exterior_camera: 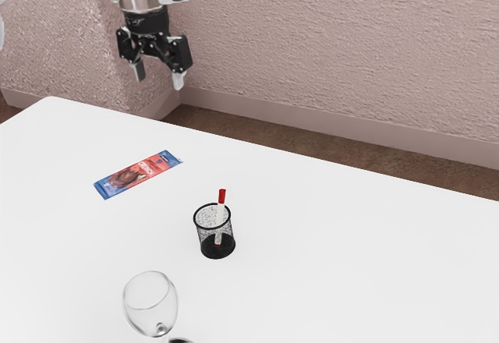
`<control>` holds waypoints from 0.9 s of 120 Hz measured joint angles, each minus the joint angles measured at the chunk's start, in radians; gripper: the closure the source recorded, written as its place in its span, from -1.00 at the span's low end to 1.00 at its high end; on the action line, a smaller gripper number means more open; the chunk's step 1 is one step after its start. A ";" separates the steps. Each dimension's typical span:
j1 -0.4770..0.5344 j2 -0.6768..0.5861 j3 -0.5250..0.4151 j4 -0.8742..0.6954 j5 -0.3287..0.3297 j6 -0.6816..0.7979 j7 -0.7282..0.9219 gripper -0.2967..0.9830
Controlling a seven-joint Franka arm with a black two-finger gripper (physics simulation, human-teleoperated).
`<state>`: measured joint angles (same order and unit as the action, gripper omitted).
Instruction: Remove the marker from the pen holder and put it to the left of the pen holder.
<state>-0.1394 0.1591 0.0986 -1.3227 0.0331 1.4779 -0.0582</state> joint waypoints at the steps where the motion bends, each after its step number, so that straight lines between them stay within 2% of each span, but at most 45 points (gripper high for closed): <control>1: 0.000 0.001 0.001 0.000 0.000 0.000 0.000 -0.54; 28: 0.002 0.064 0.007 0.004 -0.005 0.010 -0.010 -0.54; 45: 0.002 0.273 -0.001 0.070 -0.031 0.056 -0.015 -0.54; 72: 0.000 0.417 -0.053 0.085 -0.094 0.043 -0.021 -0.54; 92: 0.000 0.470 -0.055 0.085 -0.088 0.003 -0.036 -0.54; 108: 0.000 0.502 -0.057 0.080 -0.083 0.029 -0.041 -0.54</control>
<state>-0.1396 0.6613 0.0416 -1.2429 -0.0502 1.5069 -0.0991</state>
